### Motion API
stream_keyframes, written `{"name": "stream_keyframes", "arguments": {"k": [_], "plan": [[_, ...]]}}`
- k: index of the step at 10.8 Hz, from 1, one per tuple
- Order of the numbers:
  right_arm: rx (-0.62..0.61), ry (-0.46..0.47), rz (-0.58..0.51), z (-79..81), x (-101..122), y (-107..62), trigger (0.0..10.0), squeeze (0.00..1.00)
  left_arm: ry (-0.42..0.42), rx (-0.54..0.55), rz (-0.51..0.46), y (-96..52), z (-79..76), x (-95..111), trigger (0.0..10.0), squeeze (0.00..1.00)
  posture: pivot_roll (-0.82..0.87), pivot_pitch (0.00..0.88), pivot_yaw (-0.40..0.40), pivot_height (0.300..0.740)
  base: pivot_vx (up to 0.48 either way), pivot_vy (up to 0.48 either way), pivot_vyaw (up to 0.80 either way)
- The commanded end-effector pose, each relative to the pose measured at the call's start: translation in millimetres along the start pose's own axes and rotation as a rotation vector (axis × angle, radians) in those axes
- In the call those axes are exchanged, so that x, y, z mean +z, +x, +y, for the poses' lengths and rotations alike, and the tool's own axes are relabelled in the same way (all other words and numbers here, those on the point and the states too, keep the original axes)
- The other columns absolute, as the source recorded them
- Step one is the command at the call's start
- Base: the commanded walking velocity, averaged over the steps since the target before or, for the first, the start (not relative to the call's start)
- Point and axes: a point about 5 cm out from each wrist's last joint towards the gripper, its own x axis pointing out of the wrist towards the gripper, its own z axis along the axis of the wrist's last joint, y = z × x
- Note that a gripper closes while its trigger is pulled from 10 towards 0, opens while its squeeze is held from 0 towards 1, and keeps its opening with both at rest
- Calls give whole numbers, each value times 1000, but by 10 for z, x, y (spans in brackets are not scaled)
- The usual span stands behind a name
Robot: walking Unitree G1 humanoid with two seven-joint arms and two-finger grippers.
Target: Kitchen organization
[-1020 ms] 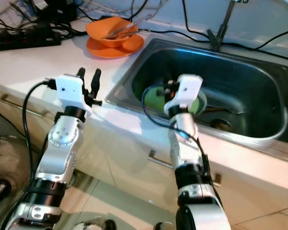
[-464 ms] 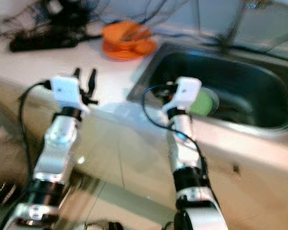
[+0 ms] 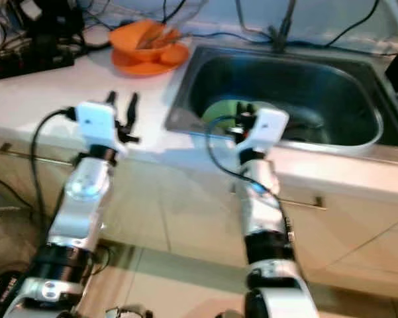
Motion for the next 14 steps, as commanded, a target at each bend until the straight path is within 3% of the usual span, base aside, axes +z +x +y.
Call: {"name": "stream_keyframes", "arguments": {"k": [1, 5, 12, 14], "plan": [[3, -8, -12, 8, 51, 35, 10000, 0, -5, 1, 6, 3, -5, 0, 10000, 0, 49, 65, 40, 740, 0, 240, 0], [10, 16, -16, 35, 58, 37, 10000, 0, -3, 0, 13, 6, -4, -4, 10000, 0, 52, 63, 42, 740, 0, 266, -514], [11, 16, -4, 48, 31, 39, 10000, 0, -3, -12, 17, 12, -27, -5, 10000, 0, 55, 36, 44, 740, 0, 319, 0], [1, 21, -2, 34, 31, 47, 10000, 0, 22, -52, 15, 15, -91, -1, 10000, 0, 52, 45, 46, 740, 0, 0, 0]]}}
